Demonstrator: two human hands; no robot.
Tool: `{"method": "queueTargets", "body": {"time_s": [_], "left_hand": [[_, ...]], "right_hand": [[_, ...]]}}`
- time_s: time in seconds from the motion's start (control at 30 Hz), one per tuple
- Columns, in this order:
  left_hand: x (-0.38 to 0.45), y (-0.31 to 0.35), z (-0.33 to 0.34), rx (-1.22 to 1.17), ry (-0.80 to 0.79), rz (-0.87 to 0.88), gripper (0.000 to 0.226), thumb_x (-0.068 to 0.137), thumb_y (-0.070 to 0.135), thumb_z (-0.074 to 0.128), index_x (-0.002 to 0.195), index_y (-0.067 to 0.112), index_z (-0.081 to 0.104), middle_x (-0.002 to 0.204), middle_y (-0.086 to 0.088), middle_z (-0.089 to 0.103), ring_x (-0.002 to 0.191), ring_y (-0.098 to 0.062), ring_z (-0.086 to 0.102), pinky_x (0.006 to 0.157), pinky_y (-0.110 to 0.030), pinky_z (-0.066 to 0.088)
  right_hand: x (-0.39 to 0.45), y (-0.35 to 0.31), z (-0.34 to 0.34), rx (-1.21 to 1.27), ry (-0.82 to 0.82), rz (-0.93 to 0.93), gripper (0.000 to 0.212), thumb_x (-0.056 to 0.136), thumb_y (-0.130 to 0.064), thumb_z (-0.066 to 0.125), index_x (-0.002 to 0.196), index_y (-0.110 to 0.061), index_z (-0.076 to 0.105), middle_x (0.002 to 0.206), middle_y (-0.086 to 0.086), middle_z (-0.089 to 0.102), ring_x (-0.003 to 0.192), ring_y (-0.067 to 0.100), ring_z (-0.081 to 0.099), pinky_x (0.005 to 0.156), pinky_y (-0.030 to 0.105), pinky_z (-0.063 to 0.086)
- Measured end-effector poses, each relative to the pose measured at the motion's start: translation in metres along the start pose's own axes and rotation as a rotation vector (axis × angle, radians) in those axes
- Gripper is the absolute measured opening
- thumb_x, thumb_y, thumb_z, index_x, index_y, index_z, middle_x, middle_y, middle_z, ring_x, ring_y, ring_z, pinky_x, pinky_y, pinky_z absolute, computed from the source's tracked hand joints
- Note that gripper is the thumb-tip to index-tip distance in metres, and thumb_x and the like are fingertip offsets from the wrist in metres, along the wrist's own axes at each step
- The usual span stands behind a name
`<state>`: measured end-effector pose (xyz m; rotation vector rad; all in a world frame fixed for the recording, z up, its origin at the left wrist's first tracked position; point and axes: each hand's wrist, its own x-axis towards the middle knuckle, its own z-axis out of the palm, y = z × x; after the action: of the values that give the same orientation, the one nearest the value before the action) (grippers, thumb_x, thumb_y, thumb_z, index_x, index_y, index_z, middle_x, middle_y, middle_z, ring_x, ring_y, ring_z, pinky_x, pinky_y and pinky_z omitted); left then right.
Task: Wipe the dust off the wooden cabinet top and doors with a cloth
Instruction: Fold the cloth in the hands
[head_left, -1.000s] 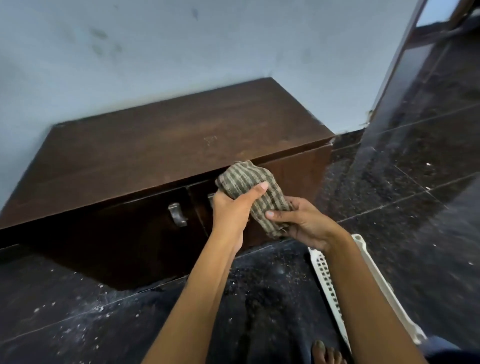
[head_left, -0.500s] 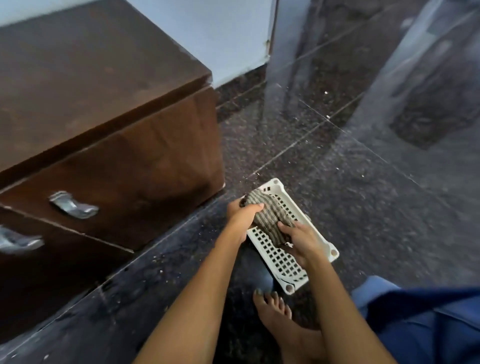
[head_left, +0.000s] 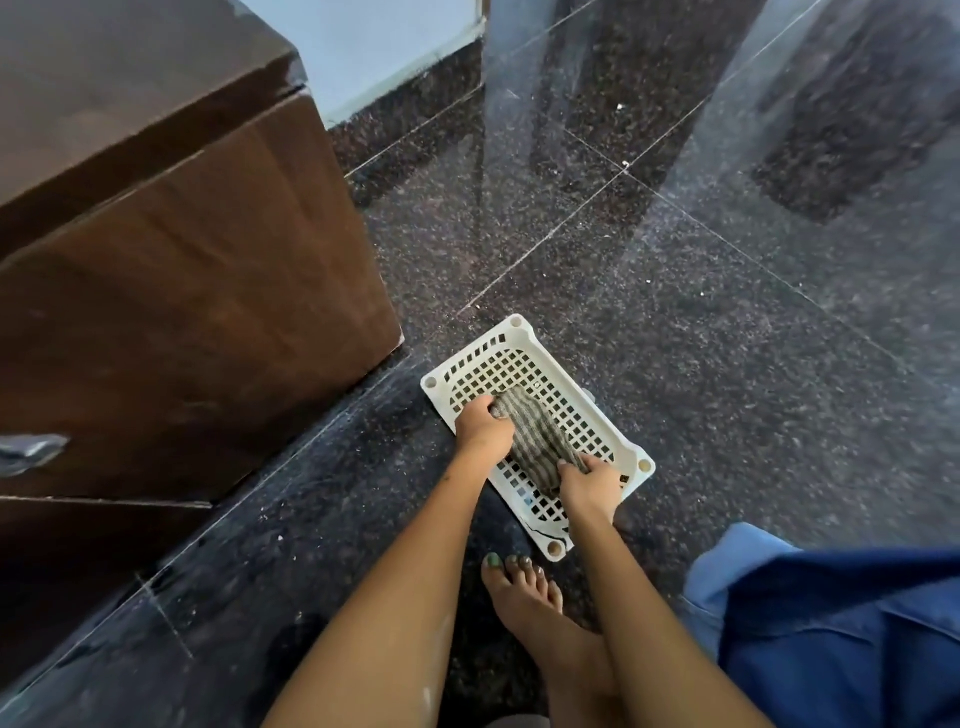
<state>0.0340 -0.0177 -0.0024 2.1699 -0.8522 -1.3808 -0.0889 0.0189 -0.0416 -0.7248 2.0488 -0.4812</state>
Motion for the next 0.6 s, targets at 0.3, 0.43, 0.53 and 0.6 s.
{"method": "queueTargets", "body": {"time_s": [0.3,0.43,0.53,0.6], "left_hand": [[0.008,-0.005,-0.001,-0.057,-0.045,-0.043,0.053,0.091,0.002,0.043,0.141,0.016,0.037,0.142,-0.006,0.041,0.121,-0.023,0.047,0.086,-0.025,0.040],[0.014,-0.007,-0.003,-0.081,-0.109,-0.065,0.058,0.092,0.004,0.043,0.147,0.017,0.027,0.149,-0.005,0.034,0.133,-0.024,0.037,0.103,-0.032,0.036],[0.019,-0.009,-0.004,-0.080,-0.143,-0.072,0.061,0.093,0.004,0.043,0.148,0.018,0.022,0.152,-0.004,0.029,0.137,-0.024,0.032,0.109,-0.037,0.030],[0.023,-0.011,-0.005,-0.090,-0.161,-0.070,0.063,0.093,0.004,0.043,0.149,0.020,0.018,0.154,-0.003,0.025,0.138,-0.023,0.029,0.111,-0.038,0.027]], "right_hand": [[0.002,0.005,0.003,-0.076,-0.073,-0.100,0.038,0.091,-0.012,0.059,0.128,-0.007,0.054,0.113,0.013,0.065,0.087,0.023,0.061,0.071,0.030,0.048],[0.005,0.001,0.003,-0.049,-0.094,-0.120,0.042,0.093,-0.009,0.055,0.135,-0.007,0.048,0.120,0.012,0.062,0.087,0.021,0.060,0.072,0.029,0.047],[0.009,-0.004,0.004,-0.033,-0.084,-0.121,0.047,0.094,-0.007,0.053,0.139,-0.010,0.042,0.127,0.008,0.058,0.078,0.018,0.060,0.063,0.025,0.047],[0.012,-0.008,0.004,-0.012,-0.083,-0.112,0.048,0.094,-0.006,0.052,0.141,-0.011,0.040,0.130,0.007,0.055,0.071,0.014,0.057,0.054,0.020,0.043]]}}
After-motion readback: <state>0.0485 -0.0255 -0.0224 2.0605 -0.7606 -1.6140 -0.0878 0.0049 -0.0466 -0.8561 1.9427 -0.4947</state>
